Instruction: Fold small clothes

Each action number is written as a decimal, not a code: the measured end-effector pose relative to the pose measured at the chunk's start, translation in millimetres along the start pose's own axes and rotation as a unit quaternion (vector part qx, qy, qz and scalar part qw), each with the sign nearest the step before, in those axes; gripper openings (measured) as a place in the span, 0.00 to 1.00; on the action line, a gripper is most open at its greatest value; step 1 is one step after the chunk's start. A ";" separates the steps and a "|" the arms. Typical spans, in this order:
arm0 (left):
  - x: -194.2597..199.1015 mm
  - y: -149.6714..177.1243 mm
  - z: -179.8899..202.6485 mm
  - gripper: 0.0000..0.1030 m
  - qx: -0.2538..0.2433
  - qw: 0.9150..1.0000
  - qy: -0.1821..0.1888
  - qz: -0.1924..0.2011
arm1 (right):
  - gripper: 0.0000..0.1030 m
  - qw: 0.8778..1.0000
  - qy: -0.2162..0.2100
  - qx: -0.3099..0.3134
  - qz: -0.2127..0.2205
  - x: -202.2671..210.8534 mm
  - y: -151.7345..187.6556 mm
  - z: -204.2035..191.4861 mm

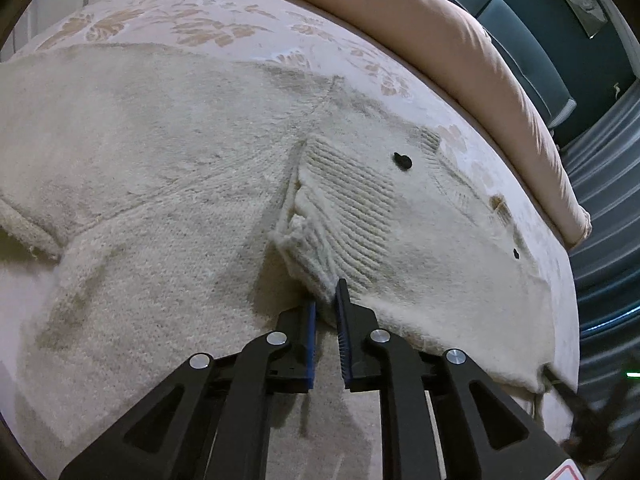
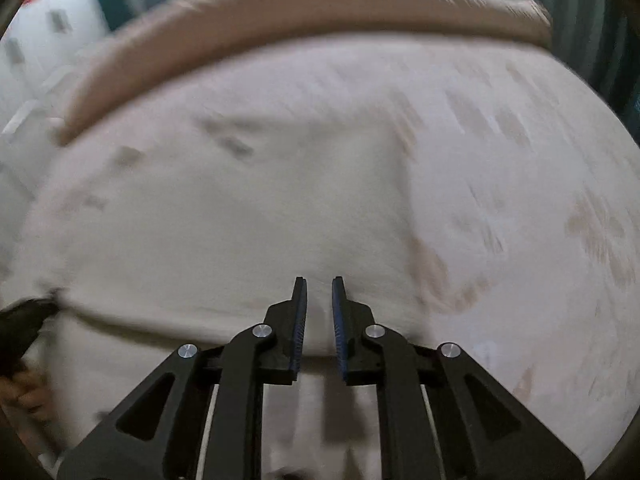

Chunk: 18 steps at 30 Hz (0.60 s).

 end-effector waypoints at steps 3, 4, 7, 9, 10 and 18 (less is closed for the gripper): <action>3.3 2.1 -5.0 0.14 0.000 1.000 0.021 -0.005 | 0.00 0.994 -0.064 -0.091 0.014 15.1 10.3 33.0; 7.3 3.5 -7.4 0.15 0.007 0.999 0.034 -0.005 | 0.07 0.993 -0.047 -0.104 0.021 28.8 19.6 39.3; 33.3 12.6 -24.8 0.20 0.044 0.998 0.036 0.016 | 0.10 0.995 -0.027 -0.091 0.023 54.9 55.2 35.4; 55.3 19.6 -43.9 0.40 0.067 0.996 0.048 0.029 | 0.12 0.997 -0.037 -0.060 0.012 64.6 88.4 19.0; 70.9 22.6 -60.0 0.45 0.084 0.994 0.059 0.040 | 0.16 0.998 -0.034 -0.048 0.008 65.1 98.9 10.2; 192.2 -9.1 -258.2 0.51 0.220 0.967 -0.021 0.129 | 0.32 0.997 -0.014 0.066 -0.041 80.5 202.2 -63.7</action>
Point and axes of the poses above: each gripper's, at about its wrist camera, not at the fingertips, and x roughly against the way its jaws point, z to its right, y to its underside, the point moved 10 cm from there along -x, roughly the way its jaws point, and after that the axes turned 12 degrees about -z, right-handed, at the moved point
